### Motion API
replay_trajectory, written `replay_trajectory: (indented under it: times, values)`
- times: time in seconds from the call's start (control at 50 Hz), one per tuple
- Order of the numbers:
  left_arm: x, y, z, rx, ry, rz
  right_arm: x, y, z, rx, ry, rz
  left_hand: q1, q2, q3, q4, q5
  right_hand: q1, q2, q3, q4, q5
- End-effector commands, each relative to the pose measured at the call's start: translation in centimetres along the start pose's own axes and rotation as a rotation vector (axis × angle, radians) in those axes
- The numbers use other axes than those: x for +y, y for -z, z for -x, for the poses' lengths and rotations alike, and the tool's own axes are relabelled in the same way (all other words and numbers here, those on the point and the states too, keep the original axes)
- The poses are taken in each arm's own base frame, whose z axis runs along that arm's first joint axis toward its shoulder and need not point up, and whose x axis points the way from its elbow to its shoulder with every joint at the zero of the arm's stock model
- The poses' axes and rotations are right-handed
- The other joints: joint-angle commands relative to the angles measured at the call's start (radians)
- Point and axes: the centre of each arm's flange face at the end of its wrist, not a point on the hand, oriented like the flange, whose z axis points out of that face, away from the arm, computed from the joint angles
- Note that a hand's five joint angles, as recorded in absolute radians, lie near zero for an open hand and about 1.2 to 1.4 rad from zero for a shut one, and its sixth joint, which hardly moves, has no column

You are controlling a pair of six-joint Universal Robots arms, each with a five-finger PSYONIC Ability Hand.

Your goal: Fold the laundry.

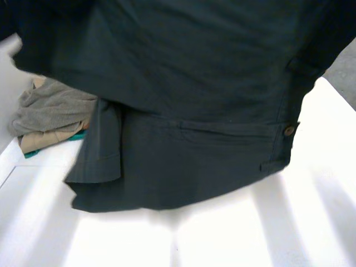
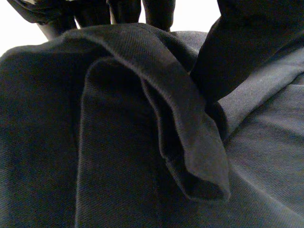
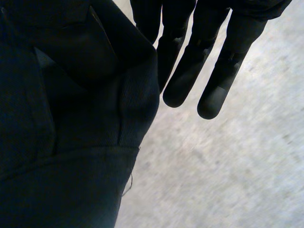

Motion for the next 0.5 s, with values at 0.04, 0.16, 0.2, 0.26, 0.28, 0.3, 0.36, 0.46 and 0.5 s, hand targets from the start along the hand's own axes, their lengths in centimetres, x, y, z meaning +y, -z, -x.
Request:
replay_trajectory:
  times: [0.04, 0.16, 0.2, 0.26, 0.28, 0.3, 0.36, 0.46, 0.5]
  values:
    - [14.5, -6.5, 2.6, -0.036, 0.049, 0.324, 10.1, -5.6, 5.1, -0.077, 0.008, 0.216, 0.26, 0.2, 0.21, 0.199, 0.216, 0.301, 0.224, 0.199, 0.198, 0.21]
    - [23.7, -10.7, 4.0, -0.058, 0.036, 0.357, 18.3, -9.8, 10.6, -0.051, 0.054, 0.19, 0.26, 0.2, 0.21, 0.199, 0.216, 0.301, 0.224, 0.199, 0.198, 0.21]
    - [23.1, -12.3, 4.8, -0.072, 0.021, 0.242, 19.7, -11.3, 11.6, 0.046, 0.06, 0.089, -0.089, -0.15, -0.139, -0.15, -0.133, -0.267, -0.343, -0.368, -0.369, -0.358]
    - [21.1, -13.7, 5.8, -0.092, 0.0, 0.086, 20.0, -12.7, 10.9, 0.209, 0.076, -0.07, -0.962, -1.022, -1.011, -1.023, -1.006, -0.921, -0.998, -1.022, -1.024, -1.012]
    - [20.3, -13.9, 5.8, -0.099, -0.006, 0.041, 19.7, -12.9, 10.7, 0.243, 0.08, -0.11, -0.962, -1.022, -1.011, -1.023, -1.006, -0.921, -0.998, -1.022, -1.024, -1.012]
    - [19.5, -14.0, 5.9, -0.107, -0.01, 0.004, 19.4, -13.0, 10.7, 0.265, 0.083, -0.141, -0.962, -1.022, -1.011, -1.023, -1.006, -0.921, -0.998, -1.022, -1.024, -1.012]
    - [17.6, -13.8, 6.3, -0.146, -0.026, -0.084, 18.2, -11.7, 11.1, 0.253, 0.094, -0.136, -0.962, -1.022, -1.011, -1.023, -1.006, -0.921, -0.998, -1.022, -1.024, -1.012]
    - [16.5, -11.5, 6.3, -0.165, -0.081, -0.05, 17.9, -8.6, 11.0, 0.116, 0.073, 0.035, -0.962, -1.022, -1.011, -1.023, -1.006, -0.921, -0.998, -1.022, -1.024, -1.012]
    - [16.6, -9.7, 6.1, -0.162, -0.126, 0.005, 18.4, -6.7, 11.0, 0.015, 0.064, 0.17, -0.962, -1.022, -1.011, -1.023, -1.006, -0.921, -0.998, -1.022, -1.024, -1.012]
